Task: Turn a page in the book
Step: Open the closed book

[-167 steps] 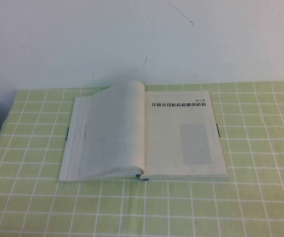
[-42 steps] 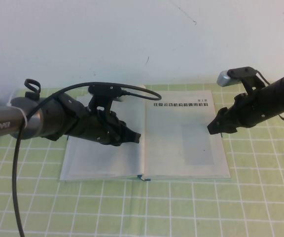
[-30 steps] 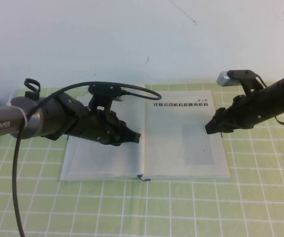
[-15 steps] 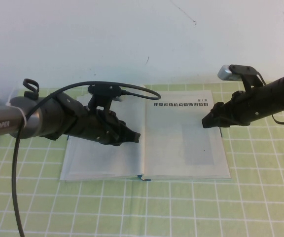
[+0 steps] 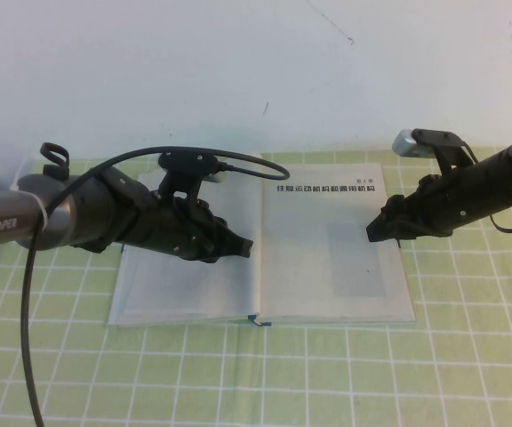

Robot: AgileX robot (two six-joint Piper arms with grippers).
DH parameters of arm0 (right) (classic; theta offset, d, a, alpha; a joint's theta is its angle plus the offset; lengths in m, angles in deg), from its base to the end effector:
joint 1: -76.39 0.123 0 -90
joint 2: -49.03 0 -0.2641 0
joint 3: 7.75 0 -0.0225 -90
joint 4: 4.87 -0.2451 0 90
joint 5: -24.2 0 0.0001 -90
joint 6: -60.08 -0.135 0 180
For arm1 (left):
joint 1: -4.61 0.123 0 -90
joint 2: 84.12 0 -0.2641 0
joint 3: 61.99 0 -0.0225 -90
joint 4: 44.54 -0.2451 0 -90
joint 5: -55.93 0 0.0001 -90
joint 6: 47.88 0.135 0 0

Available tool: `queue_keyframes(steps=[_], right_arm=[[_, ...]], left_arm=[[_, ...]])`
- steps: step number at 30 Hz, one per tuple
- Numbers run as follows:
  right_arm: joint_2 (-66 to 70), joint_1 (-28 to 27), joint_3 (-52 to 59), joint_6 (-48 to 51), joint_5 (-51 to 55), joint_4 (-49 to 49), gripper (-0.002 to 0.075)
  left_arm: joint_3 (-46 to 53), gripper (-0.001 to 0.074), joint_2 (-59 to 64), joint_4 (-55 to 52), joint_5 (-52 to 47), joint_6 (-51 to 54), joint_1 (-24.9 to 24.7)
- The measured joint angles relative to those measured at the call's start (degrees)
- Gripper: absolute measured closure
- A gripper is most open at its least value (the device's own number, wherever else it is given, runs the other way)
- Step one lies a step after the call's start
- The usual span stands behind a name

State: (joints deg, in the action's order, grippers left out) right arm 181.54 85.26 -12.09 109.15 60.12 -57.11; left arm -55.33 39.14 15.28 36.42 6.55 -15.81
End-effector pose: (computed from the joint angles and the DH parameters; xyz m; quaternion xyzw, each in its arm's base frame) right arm 0.4260 0.1299 0.0782 -0.1531 0.9317 0.2438 0.2216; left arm 0.3896 -0.1867 0.1048 0.1830 0.9129 -0.2053 0.3017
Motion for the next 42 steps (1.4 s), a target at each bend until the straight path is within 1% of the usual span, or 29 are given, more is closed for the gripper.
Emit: queue_keyframes(steps=[6, 12, 22, 30, 42], right_arm=[[0.0, 0.0, -1.0, 0.8, 0.6, -0.4, 0.0313], [-0.1, -0.4, -4.1, 0.8, 4.7, 0.6, 0.0313], [-0.3, -0.4, -5.0, 0.8, 7.8, 0.6, 0.0313], [-0.3, 1.7, -5.3, -3.8, 8.9, 8.5, 0.0312], [-0.3, 2.3, -5.4, -4.8, 10.7, 7.6, 0.0311]], left_arm=[[0.0, 0.0738, 0.0, 0.2, -0.1, 0.1, 0.0], [0.0, 0.0738, 0.0, 0.2, -0.3, 0.1, 0.0], [0.0, 0.0738, 0.0, 0.6, -0.4, 0.2, 0.0], [0.0, 0.0738, 0.0, 1.7, -0.5, 1.3, 0.0], [0.0, 0.0738, 0.1, 2.0, -0.7, 1.6, 0.0]])
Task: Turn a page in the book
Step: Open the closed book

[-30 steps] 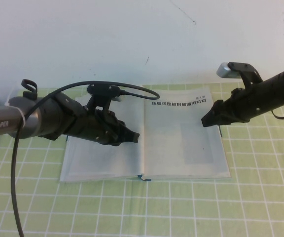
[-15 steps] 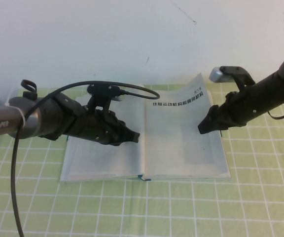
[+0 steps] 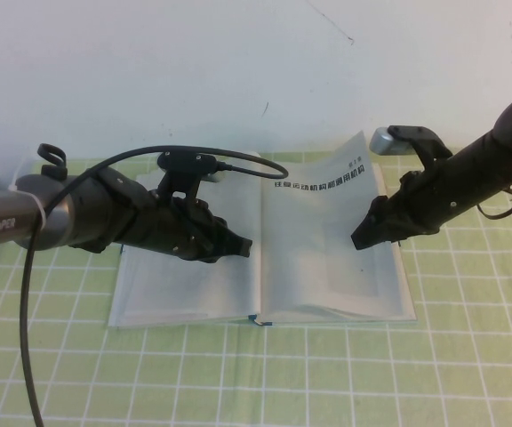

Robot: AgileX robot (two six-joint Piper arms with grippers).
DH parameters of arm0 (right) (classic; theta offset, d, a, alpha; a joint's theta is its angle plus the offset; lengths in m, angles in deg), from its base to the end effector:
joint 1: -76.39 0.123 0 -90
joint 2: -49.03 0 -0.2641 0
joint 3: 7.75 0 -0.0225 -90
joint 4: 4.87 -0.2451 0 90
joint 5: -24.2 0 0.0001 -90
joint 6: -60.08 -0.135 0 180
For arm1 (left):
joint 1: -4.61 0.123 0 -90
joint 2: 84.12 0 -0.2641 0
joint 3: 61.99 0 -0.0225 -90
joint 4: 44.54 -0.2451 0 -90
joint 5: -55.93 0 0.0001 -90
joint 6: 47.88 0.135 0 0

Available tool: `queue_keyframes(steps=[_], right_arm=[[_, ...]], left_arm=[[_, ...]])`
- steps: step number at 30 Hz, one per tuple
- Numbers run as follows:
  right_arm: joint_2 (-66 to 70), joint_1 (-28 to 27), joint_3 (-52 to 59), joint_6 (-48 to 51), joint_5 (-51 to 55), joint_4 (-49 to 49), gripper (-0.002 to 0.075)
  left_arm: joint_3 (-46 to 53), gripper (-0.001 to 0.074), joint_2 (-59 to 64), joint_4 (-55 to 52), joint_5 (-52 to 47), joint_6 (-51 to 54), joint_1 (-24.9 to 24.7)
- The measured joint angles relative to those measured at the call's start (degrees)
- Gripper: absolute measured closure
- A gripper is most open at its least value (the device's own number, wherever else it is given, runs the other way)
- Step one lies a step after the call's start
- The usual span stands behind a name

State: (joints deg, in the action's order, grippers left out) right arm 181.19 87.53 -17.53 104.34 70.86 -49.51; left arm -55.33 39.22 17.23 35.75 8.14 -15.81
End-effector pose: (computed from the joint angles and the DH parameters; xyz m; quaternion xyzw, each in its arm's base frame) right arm 0.4155 0.1522 0.0979 -0.2217 0.9237 0.2622 0.1701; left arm 0.3888 -0.1886 0.1050 0.1831 0.9114 -0.2135 0.3005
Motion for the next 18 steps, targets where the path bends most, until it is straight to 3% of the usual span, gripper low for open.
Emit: queue_keyframes(steps=[18], right_arm=[[1.8, 0.6, -8.0, 1.4, 15.0, -5.5, 0.0311]], left_arm=[[0.0, 0.0738, 0.0, 2.3, -0.7, 0.3, 0.1]])
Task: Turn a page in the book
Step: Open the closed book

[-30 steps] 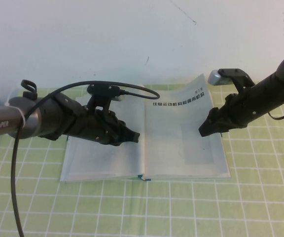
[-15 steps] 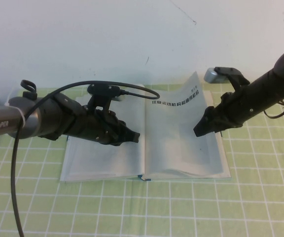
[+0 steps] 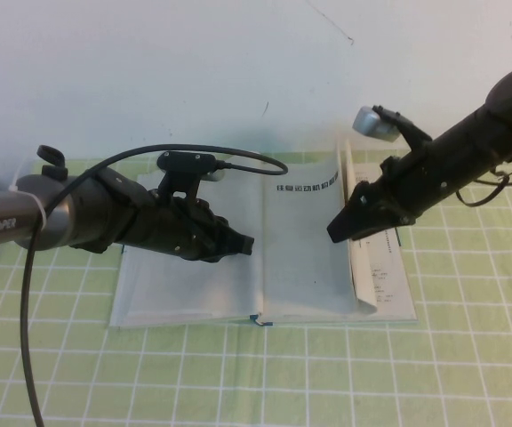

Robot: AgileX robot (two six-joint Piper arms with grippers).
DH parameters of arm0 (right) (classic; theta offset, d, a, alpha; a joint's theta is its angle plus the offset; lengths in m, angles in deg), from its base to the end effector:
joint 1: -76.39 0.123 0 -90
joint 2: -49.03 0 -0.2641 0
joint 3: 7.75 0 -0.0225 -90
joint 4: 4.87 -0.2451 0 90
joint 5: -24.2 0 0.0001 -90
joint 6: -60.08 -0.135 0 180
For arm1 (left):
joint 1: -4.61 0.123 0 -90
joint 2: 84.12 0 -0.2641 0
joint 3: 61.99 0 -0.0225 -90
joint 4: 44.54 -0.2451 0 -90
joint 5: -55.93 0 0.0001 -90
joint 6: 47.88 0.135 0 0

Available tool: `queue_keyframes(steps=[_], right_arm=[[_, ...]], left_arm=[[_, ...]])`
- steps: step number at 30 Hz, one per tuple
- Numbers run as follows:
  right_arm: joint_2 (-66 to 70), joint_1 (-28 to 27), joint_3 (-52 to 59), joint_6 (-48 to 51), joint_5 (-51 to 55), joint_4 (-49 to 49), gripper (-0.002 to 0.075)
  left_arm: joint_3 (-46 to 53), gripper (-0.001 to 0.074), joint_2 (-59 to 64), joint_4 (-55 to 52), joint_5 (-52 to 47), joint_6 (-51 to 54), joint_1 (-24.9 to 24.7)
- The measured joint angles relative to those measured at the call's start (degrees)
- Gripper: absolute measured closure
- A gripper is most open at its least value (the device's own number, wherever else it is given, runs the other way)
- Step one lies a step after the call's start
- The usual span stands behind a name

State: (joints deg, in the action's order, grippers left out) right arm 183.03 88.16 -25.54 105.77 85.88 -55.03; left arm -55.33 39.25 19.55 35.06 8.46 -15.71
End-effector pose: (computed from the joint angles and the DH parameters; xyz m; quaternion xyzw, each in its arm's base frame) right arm 0.4092 0.1785 0.1283 -0.2650 0.8874 0.3555 0.1259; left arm 0.3886 -0.1901 0.1059 0.1696 0.9118 -0.2266 0.2976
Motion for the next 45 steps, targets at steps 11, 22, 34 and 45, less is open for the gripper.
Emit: queue_keyframes(steps=[11, 22, 34, 45], right_arm=[[2.4, 0.0, -2.2, -0.2, 1.4, -2.9, 0.0311], [2.4, 0.1, -6.1, -6.8, 1.8, 8.2, 0.0311], [2.5, 0.1, -6.1, -10.7, -0.7, 9.8, 0.0311], [4.1, 0.0, -6.1, -13.8, -0.8, 7.7, 0.0310]], left_arm=[[0.0, 0.0738, 0.0, 0.1, -0.2, -0.3, 0.0], [0.0, 0.0737, 0.0, 0.4, -0.9, -0.2, 0.0], [0.0, 0.0737, 0.0, 0.4, -1.3, -0.1, 0.0], [0.0, 0.0737, 0.5, 7.5, -5.4, 5.9, 0.0]])
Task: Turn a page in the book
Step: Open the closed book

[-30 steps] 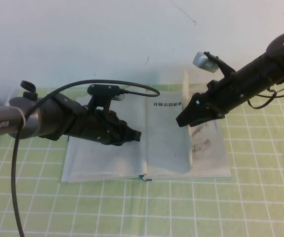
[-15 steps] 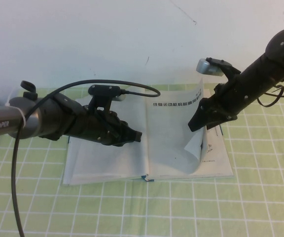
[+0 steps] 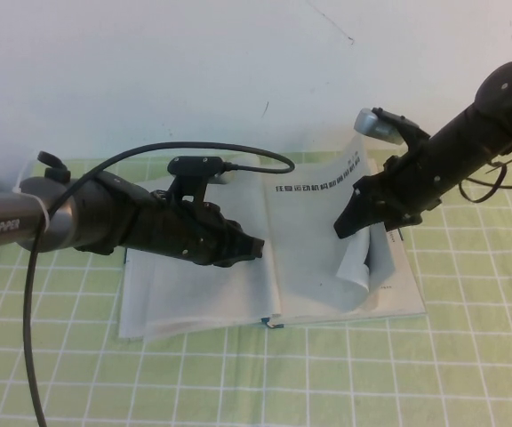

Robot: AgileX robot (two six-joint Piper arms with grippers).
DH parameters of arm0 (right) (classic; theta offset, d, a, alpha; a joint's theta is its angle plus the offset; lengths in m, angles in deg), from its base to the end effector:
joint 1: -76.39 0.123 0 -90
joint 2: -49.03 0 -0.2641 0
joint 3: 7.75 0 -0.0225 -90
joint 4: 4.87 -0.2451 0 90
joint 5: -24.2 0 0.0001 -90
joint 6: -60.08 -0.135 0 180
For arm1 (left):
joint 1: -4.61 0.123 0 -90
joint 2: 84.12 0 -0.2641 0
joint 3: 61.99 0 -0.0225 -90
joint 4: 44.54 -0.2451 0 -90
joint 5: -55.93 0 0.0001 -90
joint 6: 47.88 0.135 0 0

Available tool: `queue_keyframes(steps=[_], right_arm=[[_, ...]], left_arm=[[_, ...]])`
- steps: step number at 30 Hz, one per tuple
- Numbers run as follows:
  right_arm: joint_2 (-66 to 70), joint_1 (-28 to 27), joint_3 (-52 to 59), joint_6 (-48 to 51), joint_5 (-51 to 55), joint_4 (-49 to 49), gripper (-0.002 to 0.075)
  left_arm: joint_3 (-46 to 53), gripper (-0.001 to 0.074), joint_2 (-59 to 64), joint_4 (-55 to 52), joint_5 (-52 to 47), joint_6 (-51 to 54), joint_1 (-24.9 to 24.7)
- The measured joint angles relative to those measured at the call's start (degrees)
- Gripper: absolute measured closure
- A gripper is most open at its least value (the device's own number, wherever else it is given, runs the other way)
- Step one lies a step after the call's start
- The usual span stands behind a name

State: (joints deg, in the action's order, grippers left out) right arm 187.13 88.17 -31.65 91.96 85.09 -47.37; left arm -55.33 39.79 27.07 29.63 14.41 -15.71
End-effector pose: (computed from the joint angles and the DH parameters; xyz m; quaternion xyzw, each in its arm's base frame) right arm 0.4277 0.1706 0.1132 -0.1953 0.9248 0.3120 0.0958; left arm 0.3814 -0.2019 0.1068 0.1775 0.9017 -0.2770 0.2804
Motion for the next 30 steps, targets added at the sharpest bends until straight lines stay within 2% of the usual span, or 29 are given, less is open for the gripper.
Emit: queue_keyframes(steps=[8, 14, 30], right_arm=[[2.6, 0.0, 0.0, 1.6, 0.8, -5.2, 0.0309], [1.4, 0.0, 0.0, 4.6, 1.8, -6.9, 0.0309], [-2.3, 0.0, 0.0, 6.9, 4.4, -11.3, 0.0309]], left_arm=[[0.0, 0.0737, -0.3, 2.1, -0.7, 1.9, 0.0], [0.4, 0.0737, -4.0, -1.0, 0.7, 1.9, -0.3], [0.5, 0.0737, -6.6, -20.1, 0.9, -11.6, -0.2]])
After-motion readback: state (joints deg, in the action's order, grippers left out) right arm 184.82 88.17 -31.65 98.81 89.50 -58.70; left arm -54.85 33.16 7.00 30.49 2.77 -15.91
